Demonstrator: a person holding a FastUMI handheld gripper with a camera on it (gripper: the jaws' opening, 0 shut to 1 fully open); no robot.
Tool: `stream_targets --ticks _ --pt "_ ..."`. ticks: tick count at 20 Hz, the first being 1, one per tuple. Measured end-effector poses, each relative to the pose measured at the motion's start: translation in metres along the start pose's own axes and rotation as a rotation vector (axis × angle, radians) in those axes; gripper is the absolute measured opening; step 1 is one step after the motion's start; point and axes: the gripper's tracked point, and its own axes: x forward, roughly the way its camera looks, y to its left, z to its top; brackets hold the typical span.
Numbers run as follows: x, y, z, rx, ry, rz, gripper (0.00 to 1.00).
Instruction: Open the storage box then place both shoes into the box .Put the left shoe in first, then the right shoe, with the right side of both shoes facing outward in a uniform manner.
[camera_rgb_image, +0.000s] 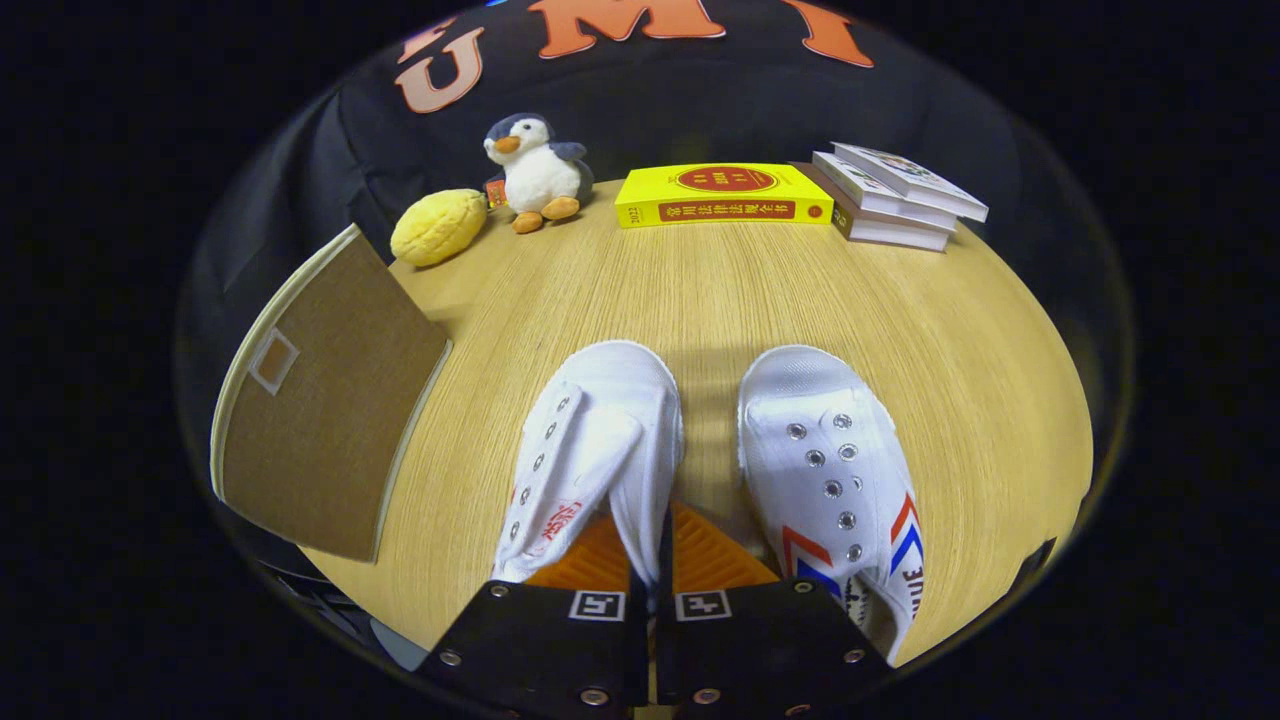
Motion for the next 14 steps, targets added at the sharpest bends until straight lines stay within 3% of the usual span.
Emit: stream_targets --ticks 5,14 --pt "-0.011 0.005 0.013 0.111 0.046 0.022 0.02" --pt "-0.059 0.066 0.071 0.204 0.058 0.094 0.02"
